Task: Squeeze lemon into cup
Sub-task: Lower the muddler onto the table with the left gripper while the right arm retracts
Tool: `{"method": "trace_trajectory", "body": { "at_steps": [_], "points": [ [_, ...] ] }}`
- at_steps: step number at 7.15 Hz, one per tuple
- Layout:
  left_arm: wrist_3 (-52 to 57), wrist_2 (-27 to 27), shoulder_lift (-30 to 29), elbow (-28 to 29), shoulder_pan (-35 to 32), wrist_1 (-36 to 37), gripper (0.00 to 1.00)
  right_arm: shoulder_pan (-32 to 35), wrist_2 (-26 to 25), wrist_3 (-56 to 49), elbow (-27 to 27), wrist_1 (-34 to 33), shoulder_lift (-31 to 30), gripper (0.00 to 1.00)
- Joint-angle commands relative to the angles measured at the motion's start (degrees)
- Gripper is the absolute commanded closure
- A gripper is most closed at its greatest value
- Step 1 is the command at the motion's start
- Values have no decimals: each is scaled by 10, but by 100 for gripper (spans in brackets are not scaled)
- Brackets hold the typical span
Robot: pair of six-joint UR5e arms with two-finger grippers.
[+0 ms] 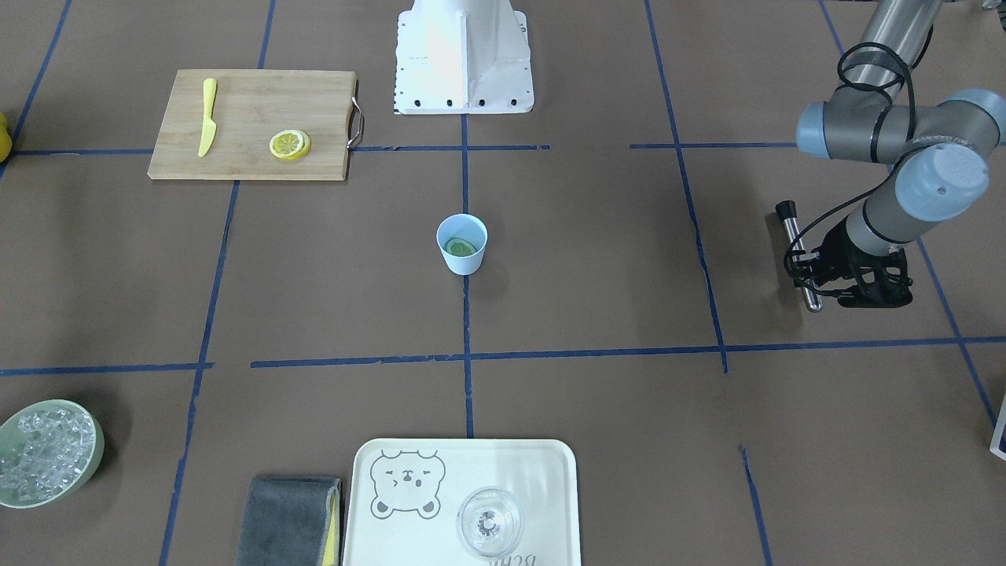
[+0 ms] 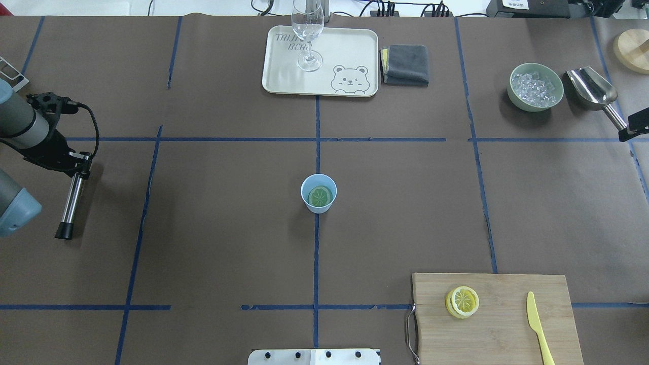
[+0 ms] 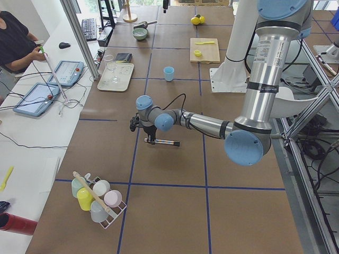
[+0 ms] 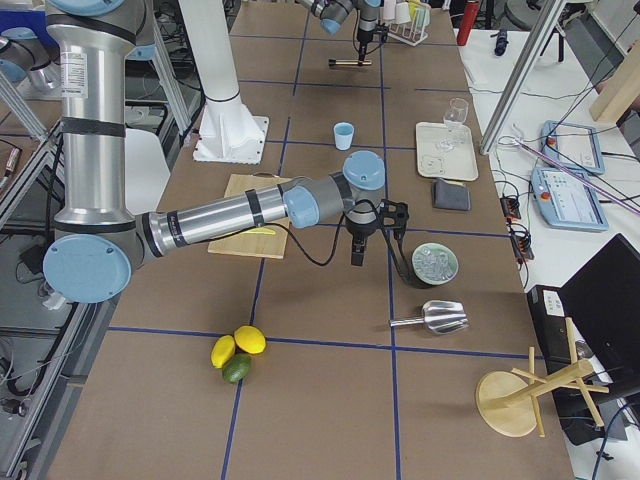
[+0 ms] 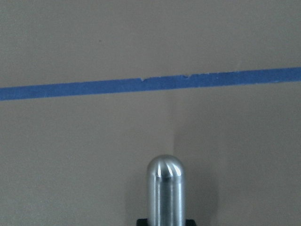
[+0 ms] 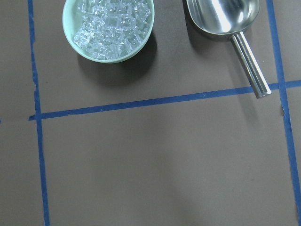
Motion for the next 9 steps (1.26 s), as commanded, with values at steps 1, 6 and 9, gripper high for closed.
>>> {"method": "trace_trajectory", "body": {
  "at_steps": [1, 6, 9],
  "points": [
    [-2, 0, 3, -1, 0, 1, 36, 1, 0, 1, -1, 0, -1, 0],
    [61, -17, 8, -51, -45, -2, 0, 18, 0, -23, -7, -37, 7, 0],
    [247, -104, 46, -52, -192, 0, 0, 61, -1, -161, -7, -142, 19, 0]
  ]
}}
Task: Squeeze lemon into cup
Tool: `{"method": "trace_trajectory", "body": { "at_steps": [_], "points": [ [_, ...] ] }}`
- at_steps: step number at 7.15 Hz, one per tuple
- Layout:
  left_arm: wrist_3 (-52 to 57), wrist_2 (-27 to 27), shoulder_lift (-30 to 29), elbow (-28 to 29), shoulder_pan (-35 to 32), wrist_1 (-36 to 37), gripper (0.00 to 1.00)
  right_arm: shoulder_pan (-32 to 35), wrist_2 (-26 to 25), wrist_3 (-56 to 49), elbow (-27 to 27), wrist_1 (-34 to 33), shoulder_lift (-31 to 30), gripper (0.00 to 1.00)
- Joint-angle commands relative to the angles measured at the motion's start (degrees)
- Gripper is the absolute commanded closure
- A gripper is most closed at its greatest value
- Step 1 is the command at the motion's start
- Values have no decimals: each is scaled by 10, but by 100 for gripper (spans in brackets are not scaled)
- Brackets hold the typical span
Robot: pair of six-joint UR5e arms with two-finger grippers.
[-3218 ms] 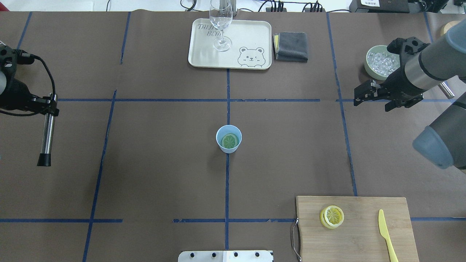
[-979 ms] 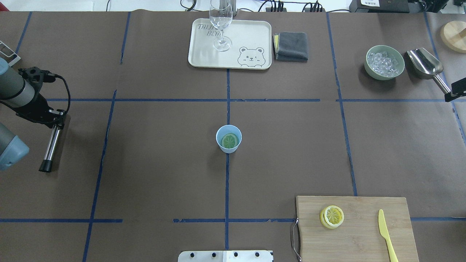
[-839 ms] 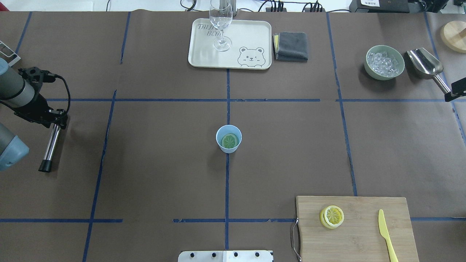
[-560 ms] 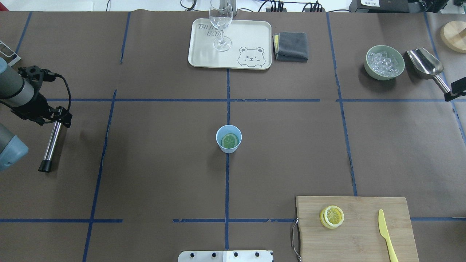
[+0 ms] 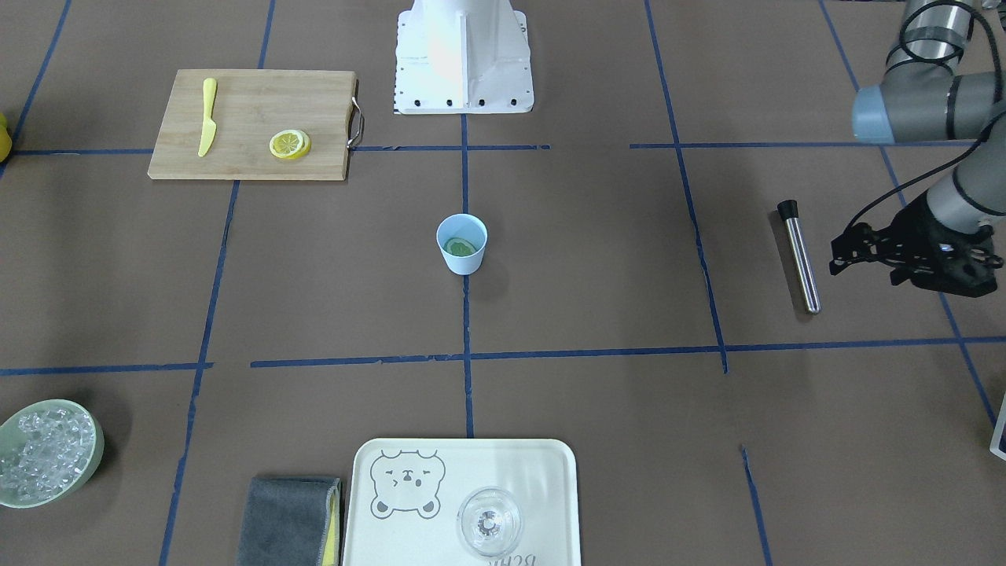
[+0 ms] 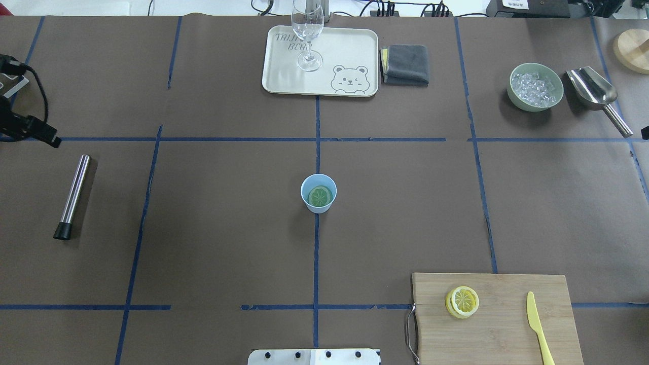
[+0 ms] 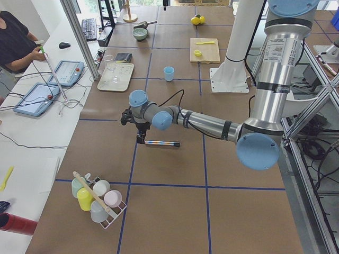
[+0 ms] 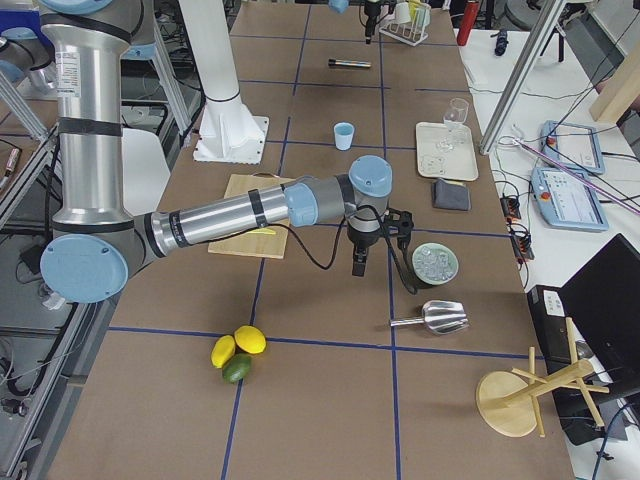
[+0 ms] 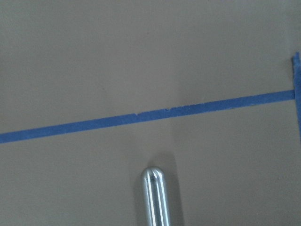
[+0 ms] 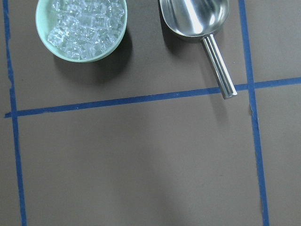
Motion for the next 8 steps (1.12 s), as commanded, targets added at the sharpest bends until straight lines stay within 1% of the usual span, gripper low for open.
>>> {"method": "trace_trajectory", "body": {
  "at_steps": [1, 2, 3, 4, 5, 6, 7, 8],
  "points": [
    [119, -33, 37, 2, -94, 0, 0, 34, -1, -105, -7, -75, 5, 0],
    [184, -33, 52, 7, -135, 1, 0, 52, -1, -164, -35, -80, 6, 0],
    [206, -30, 63, 10, -154, 13, 0, 67, -1, -210, -65, -80, 8, 0],
    [213, -31, 64, 11, -181, 48, 0, 73, 0, -229, -79, -77, 7, 0],
    [228, -34, 65, 7, -189, 117, 0, 73, 0, -232, -85, -76, 6, 0],
    [228, -33, 57, -12, -214, 188, 0, 73, -2, -231, -89, -75, 7, 0],
    [227, -25, 66, -21, -216, 196, 0, 73, -4, -232, -91, -74, 10, 0],
    [224, 5, 71, -25, -215, 193, 0, 73, -4, -231, -91, -74, 11, 0]
  ]
}}
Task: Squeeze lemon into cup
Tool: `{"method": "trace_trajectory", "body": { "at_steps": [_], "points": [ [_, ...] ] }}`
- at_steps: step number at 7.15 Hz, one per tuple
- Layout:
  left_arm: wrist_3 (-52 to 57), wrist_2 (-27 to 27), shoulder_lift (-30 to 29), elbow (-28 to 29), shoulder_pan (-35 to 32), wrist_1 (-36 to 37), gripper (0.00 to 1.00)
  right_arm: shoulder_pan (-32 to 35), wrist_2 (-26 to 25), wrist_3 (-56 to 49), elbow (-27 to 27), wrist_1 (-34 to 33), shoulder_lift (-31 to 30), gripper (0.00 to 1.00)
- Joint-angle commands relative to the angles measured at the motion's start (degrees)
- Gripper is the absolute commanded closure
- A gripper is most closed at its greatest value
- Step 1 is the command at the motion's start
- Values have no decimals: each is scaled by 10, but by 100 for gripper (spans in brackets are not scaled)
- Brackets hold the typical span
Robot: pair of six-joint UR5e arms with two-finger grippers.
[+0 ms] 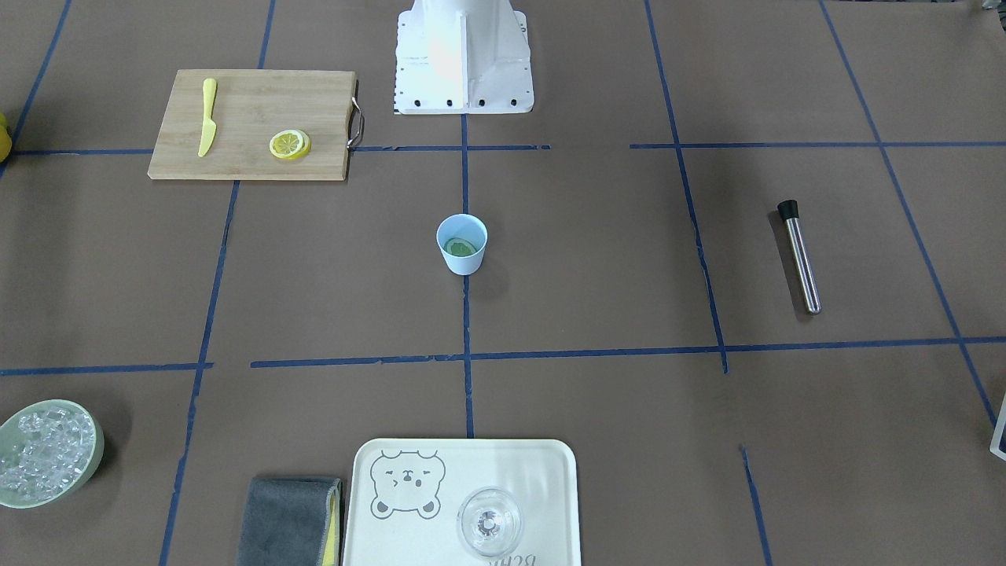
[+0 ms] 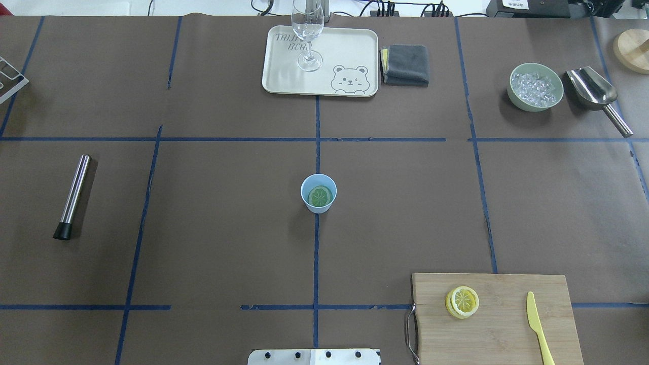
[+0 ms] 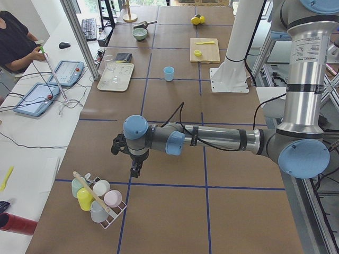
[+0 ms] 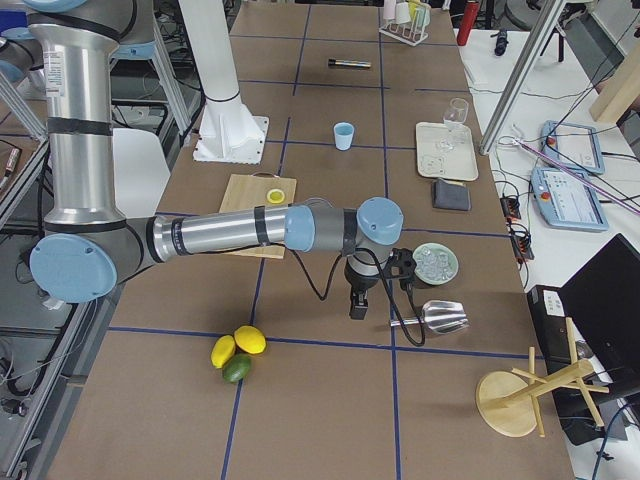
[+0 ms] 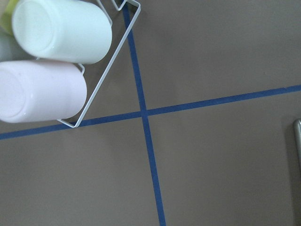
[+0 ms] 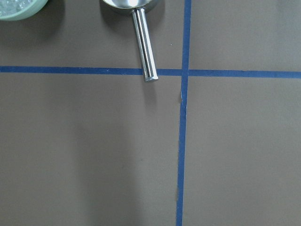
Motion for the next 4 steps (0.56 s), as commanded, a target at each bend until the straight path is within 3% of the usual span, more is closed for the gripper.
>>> {"method": "trace_trajectory", "body": {
  "at_steps": [1, 4],
  "points": [
    [-3, 37, -1, 3, -3, 6, 0, 0, -1, 1, -2, 1, 3, 0],
    [3, 9, -10, -14, -2, 5, 0, 0, 1, 3, -5, 16, -2, 0]
  ]
}}
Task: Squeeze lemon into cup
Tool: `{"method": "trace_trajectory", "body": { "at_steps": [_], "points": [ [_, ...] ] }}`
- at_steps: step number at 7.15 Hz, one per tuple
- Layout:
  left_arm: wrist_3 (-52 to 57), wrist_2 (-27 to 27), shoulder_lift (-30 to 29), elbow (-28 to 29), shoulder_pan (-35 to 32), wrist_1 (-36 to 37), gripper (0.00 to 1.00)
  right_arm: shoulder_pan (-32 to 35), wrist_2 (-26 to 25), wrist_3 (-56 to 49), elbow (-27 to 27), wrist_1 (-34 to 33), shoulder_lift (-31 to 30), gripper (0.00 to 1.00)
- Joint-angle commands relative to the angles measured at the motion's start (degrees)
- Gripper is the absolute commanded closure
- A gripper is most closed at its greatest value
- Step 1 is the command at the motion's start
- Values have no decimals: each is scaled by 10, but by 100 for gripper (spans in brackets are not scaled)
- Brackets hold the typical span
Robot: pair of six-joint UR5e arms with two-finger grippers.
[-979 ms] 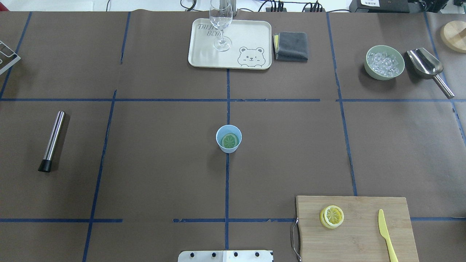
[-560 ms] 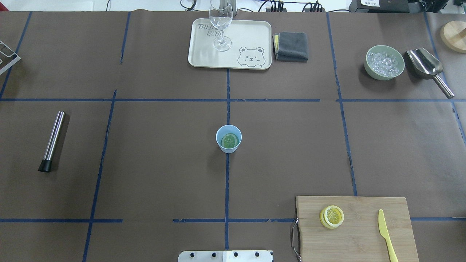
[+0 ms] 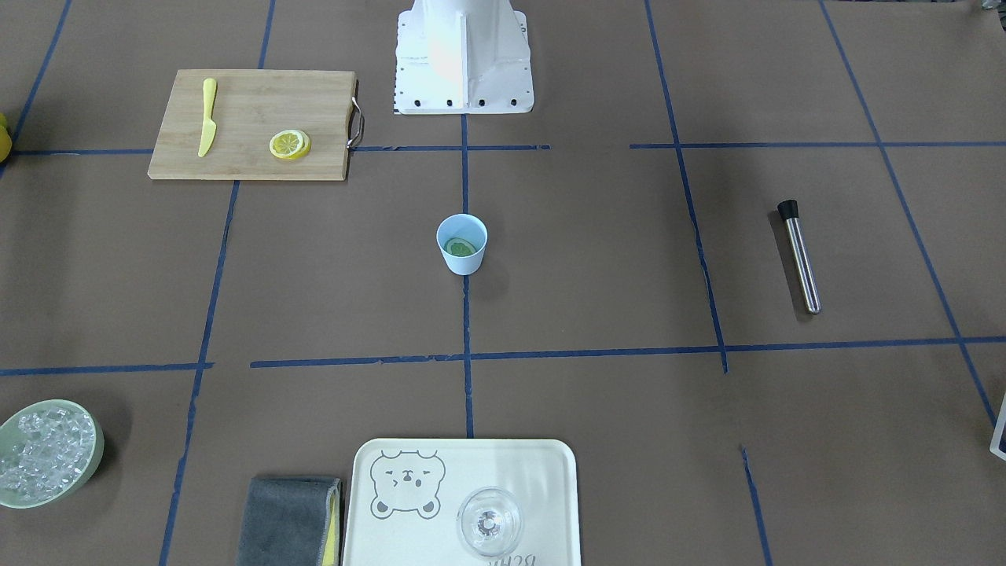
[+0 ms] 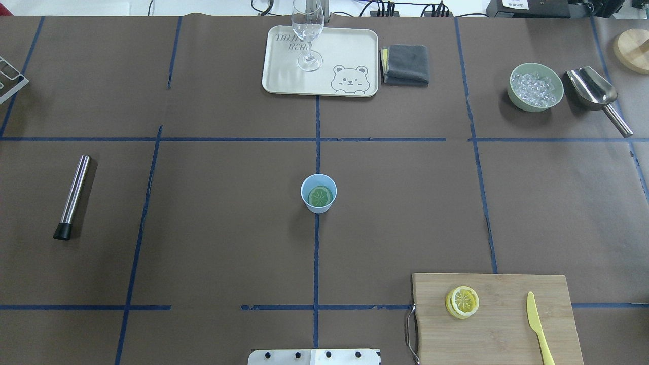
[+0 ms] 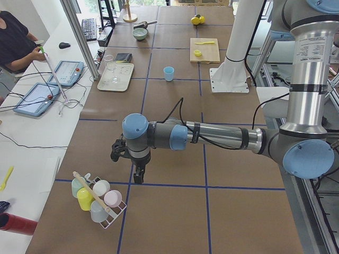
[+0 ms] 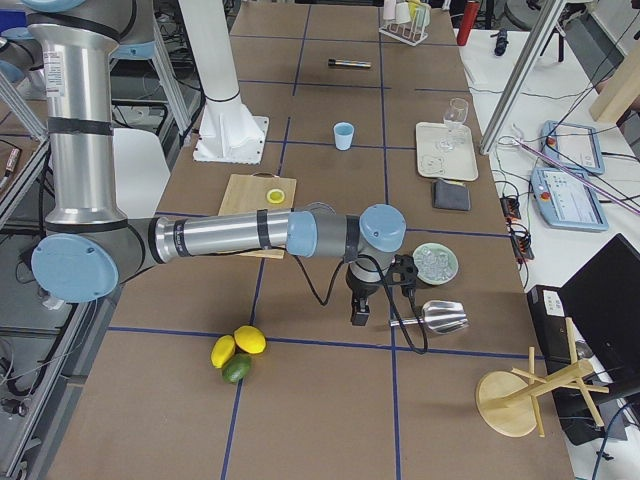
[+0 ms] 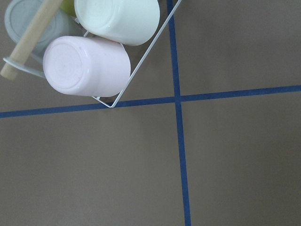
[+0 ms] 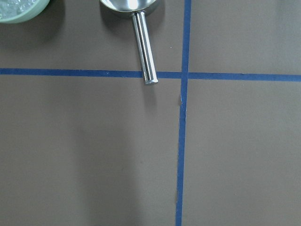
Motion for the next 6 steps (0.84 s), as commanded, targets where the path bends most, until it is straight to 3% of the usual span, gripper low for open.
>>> {"method": "trace_trajectory", "body": {
  "at_steps": [1, 6],
  "points": [
    [3, -11, -6, 8, 0, -1, 0, -1, 2, 4, -3, 16, -7, 0],
    [23, -11, 3, 31, -1, 2, 0, -1, 6, 2, -35, 18, -5, 0]
  ]
}}
